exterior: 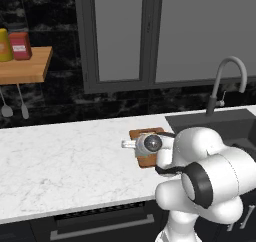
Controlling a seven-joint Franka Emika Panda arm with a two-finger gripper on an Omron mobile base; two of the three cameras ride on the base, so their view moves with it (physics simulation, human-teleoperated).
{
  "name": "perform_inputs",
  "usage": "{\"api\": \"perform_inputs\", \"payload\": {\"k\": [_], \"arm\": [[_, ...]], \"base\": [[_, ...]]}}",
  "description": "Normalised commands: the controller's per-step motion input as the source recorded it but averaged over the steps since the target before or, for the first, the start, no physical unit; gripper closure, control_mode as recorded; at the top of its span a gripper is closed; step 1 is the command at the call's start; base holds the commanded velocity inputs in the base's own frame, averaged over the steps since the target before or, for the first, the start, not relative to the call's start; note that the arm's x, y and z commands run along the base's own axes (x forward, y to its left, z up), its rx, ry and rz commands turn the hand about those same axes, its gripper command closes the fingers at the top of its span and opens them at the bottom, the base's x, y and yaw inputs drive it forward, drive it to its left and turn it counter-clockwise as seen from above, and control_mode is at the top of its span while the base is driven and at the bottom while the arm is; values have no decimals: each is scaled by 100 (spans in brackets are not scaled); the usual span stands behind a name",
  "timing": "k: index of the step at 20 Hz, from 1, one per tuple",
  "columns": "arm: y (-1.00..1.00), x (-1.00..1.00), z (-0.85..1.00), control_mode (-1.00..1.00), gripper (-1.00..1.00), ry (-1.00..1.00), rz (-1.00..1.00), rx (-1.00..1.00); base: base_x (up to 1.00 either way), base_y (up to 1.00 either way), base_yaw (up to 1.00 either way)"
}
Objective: Pick up the sponge from the counter and clean the cutting board by briefly scrubbing or pressing down on the cutting board. Once finished, release the sponge.
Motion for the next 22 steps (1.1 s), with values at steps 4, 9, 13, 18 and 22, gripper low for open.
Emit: {"api": "perform_inputs", "payload": {"k": [4,9,13,18,22], "arm": [[56,0,71,-100,100,28,0,4],[94,1,48,-100,100,38,0,0],[100,5,36,-100,100,49,0,-8],[53,50,9,-100,100,32,-4,-19],[0,36,0,-100,100,15,-3,-6]], "base": [[0,0,0],[0,0,0],[0,0,0],[0,0,0],[0,0,0]]}}
